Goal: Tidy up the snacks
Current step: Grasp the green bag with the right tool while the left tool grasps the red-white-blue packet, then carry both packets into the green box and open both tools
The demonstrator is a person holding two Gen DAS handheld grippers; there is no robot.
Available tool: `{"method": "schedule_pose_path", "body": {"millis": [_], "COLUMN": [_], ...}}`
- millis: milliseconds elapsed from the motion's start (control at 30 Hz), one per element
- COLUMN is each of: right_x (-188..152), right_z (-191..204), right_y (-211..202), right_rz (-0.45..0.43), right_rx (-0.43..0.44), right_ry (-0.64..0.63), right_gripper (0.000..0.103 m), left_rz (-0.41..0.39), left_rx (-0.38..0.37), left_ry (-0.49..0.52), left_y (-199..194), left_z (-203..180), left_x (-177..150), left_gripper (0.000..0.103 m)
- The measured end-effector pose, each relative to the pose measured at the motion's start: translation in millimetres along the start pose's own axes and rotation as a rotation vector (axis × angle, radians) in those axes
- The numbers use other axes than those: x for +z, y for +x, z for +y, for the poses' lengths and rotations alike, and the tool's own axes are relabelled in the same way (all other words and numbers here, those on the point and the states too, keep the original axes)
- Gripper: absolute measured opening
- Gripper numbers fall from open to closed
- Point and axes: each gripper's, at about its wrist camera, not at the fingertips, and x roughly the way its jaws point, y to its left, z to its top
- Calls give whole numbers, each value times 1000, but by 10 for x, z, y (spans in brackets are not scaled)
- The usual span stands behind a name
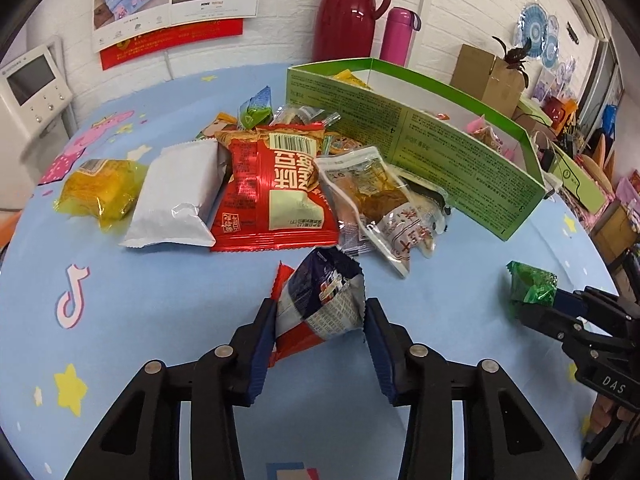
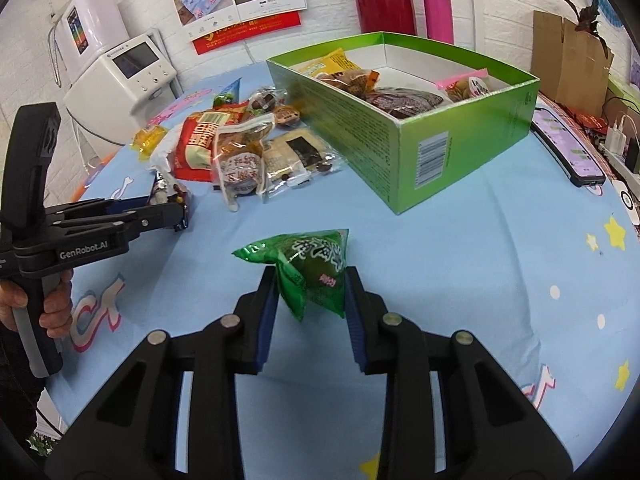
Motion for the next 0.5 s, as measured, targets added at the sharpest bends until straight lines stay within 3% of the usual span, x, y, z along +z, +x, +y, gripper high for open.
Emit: {"method": "schedule_pose_path", "body": {"millis": [267,500], "right_x": [247,746], "right_z": [75,-44], "right_y": [-315,-358], "right_rz": [-136,-248], "right_rx": [60,54], "right_ry": [-11,3], "right_gripper": [34,34], "left_rz": [-97,-183], "left_rx": [-59,-75], "left_ry": [76,75], "left_y": [-404,-583], "left_z": [-393,-652], "left_x": [230,716], "left_gripper": [39,39]}}
